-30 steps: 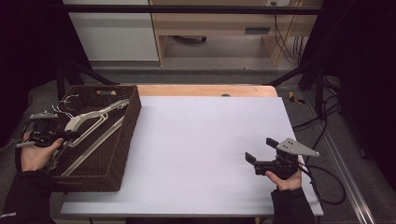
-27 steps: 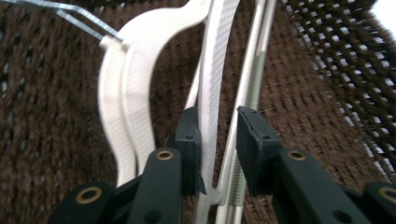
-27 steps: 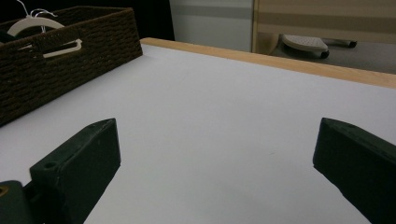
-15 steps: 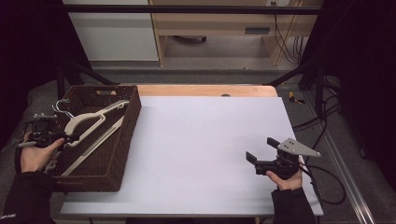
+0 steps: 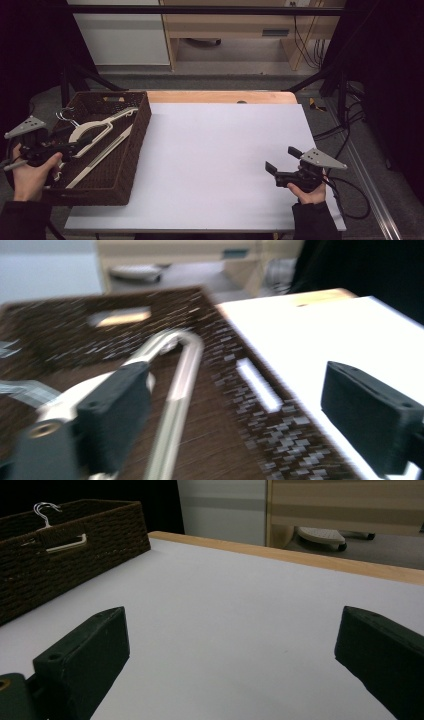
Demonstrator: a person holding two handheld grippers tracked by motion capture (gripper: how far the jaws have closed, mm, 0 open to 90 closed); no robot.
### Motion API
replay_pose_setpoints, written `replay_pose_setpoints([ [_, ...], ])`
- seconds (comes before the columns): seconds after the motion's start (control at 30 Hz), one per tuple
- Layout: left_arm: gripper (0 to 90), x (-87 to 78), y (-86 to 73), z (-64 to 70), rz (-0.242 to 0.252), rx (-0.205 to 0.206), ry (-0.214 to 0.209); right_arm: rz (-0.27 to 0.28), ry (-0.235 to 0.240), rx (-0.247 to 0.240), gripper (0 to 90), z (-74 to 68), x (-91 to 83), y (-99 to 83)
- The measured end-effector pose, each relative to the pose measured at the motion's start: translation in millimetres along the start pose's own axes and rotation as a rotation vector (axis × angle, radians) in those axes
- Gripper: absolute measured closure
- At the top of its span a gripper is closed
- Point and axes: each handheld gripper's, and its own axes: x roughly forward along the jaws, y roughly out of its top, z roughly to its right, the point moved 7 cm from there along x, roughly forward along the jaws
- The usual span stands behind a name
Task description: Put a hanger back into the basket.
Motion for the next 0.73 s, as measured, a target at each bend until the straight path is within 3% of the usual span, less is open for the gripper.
replay_pose_setpoints([
  [0.2,6.3,8.4,2.2,49.2,0.102,0.022,-0.085,0.010,0.004,0.002,1.2,0.1,-1.9,1.4],
  [0.33,4.9,16.0,-3.5,70.3,0.116,0.053,-0.101,0.019,0.002,0.001,1.1,0.9,-3.8,2.5],
  [0.47,3.5,23.4,-13.4,81.9,0.121,0.046,-0.115,0.027,0.008,0.002,1.0,0.8,-5.5,3.6],
  [0.73,2.8,36.1,-30.0,90.6,0.107,0.052,-0.125,0.033,0.017,-0.001,0.9,1.3,-8.9,4.6],
])
